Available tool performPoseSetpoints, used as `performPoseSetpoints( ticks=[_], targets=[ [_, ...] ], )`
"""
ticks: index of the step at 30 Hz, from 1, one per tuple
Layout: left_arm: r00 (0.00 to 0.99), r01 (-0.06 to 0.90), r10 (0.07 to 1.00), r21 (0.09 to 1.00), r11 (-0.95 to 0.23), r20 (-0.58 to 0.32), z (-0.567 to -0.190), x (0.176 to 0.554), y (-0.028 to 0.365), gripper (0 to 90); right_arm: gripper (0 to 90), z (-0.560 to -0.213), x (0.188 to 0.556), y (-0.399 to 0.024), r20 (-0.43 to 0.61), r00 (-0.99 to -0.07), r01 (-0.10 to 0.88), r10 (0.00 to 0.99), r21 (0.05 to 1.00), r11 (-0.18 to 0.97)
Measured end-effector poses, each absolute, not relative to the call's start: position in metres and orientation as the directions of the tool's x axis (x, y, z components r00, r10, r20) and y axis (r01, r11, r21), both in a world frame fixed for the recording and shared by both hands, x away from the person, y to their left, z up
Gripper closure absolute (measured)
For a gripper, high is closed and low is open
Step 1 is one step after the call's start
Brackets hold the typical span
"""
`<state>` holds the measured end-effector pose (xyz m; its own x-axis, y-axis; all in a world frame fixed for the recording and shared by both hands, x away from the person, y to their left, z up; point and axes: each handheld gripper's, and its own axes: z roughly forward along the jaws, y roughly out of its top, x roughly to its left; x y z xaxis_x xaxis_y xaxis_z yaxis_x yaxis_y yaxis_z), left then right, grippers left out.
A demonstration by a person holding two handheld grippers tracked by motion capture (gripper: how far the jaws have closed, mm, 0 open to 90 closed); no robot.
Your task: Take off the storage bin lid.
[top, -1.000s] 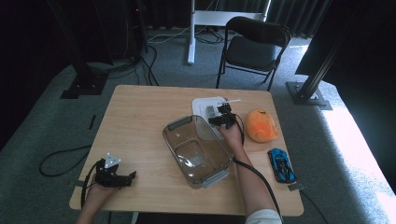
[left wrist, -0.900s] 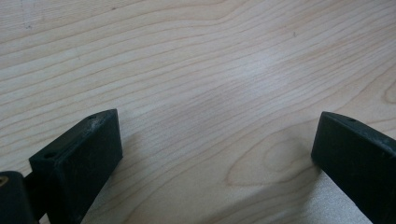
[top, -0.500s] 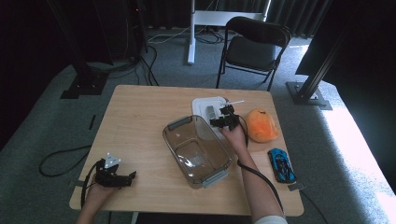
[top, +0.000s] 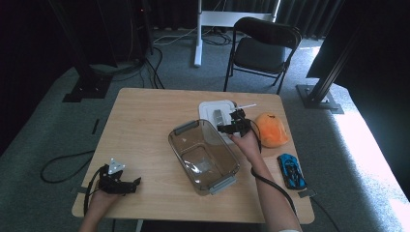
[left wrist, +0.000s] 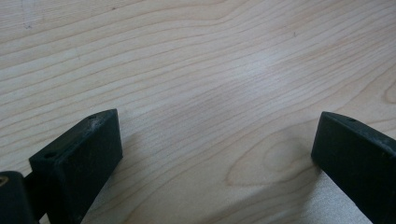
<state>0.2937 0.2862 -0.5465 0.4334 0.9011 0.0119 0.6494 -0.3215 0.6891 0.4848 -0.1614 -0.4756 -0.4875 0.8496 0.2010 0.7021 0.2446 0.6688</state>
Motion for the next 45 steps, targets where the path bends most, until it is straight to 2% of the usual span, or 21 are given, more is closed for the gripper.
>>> performPoseSetpoints(
  ticks=[4, 18, 45],
  targets=[
    [0.434, 0.649, 0.901, 0.689, -0.323, 0.013, -0.547, 0.294, 0.286, 2.2, 15.2, -0.467, 0.478, -0.166, 0.187, -0.493, 0.685, 0.850, 0.686, 0.246],
    [0.444, 0.646, 0.896, 0.688, -0.331, 0.014, -0.546, 0.293, 0.285, 2.2, 15.4, -0.443, 0.459, -0.199, 0.163, -0.476, 0.654, 0.864, 0.722, 0.224],
    [0.438, 0.648, 0.899, 0.688, -0.326, 0.014, -0.546, 0.293, 0.285, 2.2, 15.5, -0.425, 0.433, -0.266, 0.157, -0.392, 0.651, 0.906, 0.744, 0.152]
  ],
)
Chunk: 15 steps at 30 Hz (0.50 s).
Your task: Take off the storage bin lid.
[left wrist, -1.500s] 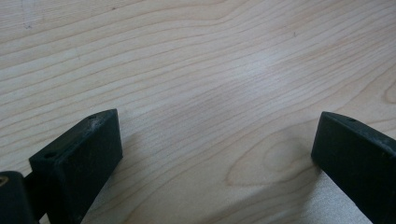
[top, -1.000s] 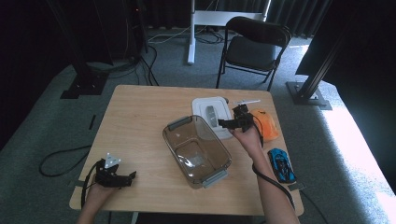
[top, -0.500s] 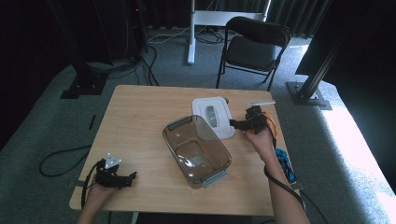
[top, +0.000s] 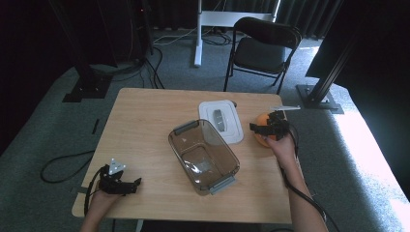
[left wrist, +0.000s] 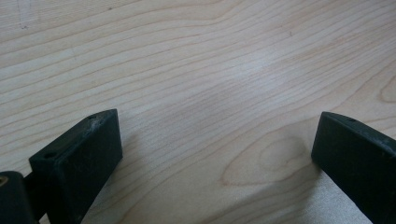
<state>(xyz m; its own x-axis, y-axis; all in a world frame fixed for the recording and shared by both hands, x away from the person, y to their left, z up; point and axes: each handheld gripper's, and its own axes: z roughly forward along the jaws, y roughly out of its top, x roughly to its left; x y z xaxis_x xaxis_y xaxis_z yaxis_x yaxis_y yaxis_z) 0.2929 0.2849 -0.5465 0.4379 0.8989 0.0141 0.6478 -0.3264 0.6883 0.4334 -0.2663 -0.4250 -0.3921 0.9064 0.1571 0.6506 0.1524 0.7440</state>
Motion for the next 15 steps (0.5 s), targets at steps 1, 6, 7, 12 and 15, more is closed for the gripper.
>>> performPoseSetpoints(
  ticks=[1, 6, 7, 12, 15],
  targets=[
    [0.437, 0.648, 0.899, 0.688, -0.326, 0.014, -0.546, 0.293, 0.285, 2.2, 15.4, -0.425, 0.433, -0.269, 0.158, -0.387, 0.652, 0.909, 0.743, 0.149],
    [0.437, 0.648, 0.899, 0.688, -0.326, 0.014, -0.546, 0.293, 0.285, 2.2, 15.5, -0.425, 0.430, -0.282, 0.157, -0.363, 0.657, 0.919, 0.742, 0.132],
    [0.437, 0.648, 0.900, 0.688, -0.326, 0.014, -0.546, 0.293, 0.285, 2.2, 15.5, -0.426, 0.430, -0.284, 0.158, -0.359, 0.660, 0.920, 0.740, 0.130],
    [0.437, 0.648, 0.900, 0.688, -0.325, 0.014, -0.546, 0.293, 0.285, 2.2, 15.5, -0.428, 0.428, -0.297, 0.163, -0.334, 0.665, 0.928, 0.739, 0.110],
    [0.436, 0.649, 0.900, 0.688, -0.325, 0.014, -0.546, 0.293, 0.285, 2.2, 15.5, -0.431, 0.427, -0.306, 0.169, -0.311, 0.671, 0.935, 0.736, 0.090]
  ],
)
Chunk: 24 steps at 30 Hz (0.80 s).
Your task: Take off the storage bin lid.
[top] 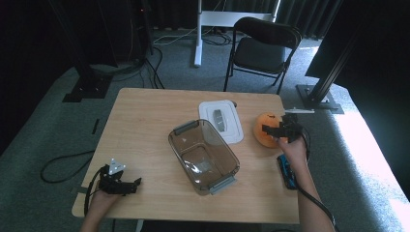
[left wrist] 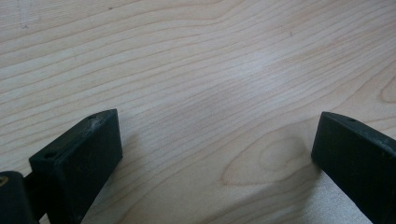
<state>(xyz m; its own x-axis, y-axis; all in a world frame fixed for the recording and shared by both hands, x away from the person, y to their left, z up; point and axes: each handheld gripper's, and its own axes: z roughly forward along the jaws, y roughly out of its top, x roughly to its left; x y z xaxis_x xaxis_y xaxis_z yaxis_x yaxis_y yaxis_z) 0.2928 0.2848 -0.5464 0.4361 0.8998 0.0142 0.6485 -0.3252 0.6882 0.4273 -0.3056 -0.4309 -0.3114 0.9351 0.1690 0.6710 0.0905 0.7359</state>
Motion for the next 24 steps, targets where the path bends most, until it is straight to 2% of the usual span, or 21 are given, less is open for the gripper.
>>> performPoseSetpoints(
  ticks=[10, 24],
  targets=[
    [0.435, 0.649, 0.900, 0.688, -0.324, 0.014, -0.546, 0.293, 0.285, 2.2, 16.6, -0.446, 0.435, -0.328, 0.173, -0.239, 0.707, 0.955, 0.705, 0.049],
    [0.435, 0.649, 0.900, 0.688, -0.324, 0.014, -0.546, 0.293, 0.285, 2.2, 16.6, -0.454, 0.443, -0.333, 0.189, -0.212, 0.730, 0.959, 0.683, 0.027]
  ],
)
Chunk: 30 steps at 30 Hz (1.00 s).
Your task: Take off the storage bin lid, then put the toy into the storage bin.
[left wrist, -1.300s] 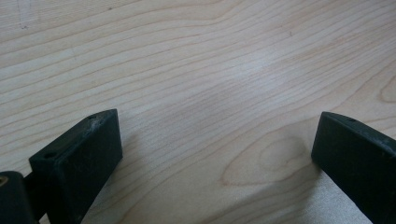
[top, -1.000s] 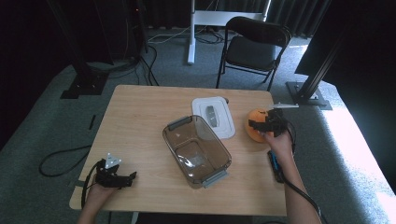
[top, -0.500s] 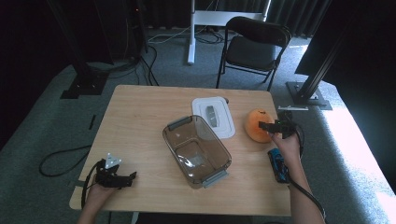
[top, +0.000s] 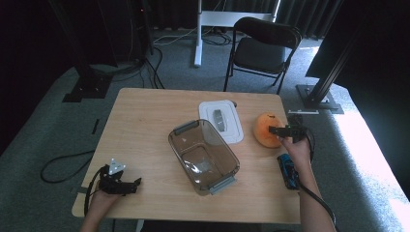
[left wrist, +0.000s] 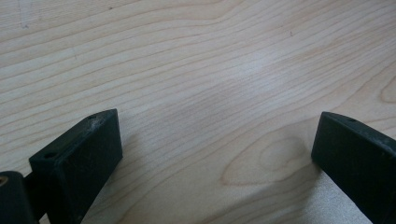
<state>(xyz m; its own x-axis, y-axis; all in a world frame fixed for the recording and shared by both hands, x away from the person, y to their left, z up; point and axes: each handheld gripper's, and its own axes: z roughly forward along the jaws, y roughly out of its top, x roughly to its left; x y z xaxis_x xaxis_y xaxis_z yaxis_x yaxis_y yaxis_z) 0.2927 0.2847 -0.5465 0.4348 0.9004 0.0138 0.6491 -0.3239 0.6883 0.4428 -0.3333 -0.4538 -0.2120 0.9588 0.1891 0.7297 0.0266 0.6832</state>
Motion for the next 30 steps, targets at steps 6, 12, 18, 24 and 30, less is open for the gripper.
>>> performPoseSetpoints(
  ticks=[6, 12, 18, 24, 30],
  targets=[
    [0.435, 0.649, 0.900, 0.688, -0.324, 0.014, -0.546, 0.293, 0.285, 2.2, 16.6, -0.452, 0.442, -0.335, 0.185, -0.212, 0.729, 0.960, 0.684, 0.030],
    [0.433, 0.649, 0.901, 0.688, -0.323, 0.014, -0.546, 0.293, 0.285, 2.2, 16.6, -0.452, 0.444, -0.335, 0.186, -0.208, 0.733, 0.960, 0.680, 0.027],
    [0.433, 0.650, 0.901, 0.688, -0.323, 0.014, -0.546, 0.293, 0.285, 2.2, 16.6, -0.457, 0.448, -0.333, 0.184, -0.202, 0.744, 0.962, 0.668, 0.028],
    [0.433, 0.650, 0.901, 0.688, -0.323, 0.014, -0.546, 0.293, 0.285, 2.2, 16.6, -0.463, 0.453, -0.331, 0.183, -0.201, 0.758, 0.962, 0.652, 0.034],
    [0.433, 0.650, 0.901, 0.688, -0.323, 0.014, -0.546, 0.293, 0.285, 2.2, 17.0, -0.469, 0.456, -0.326, 0.173, -0.218, 0.763, 0.960, 0.644, 0.057]
  ],
)
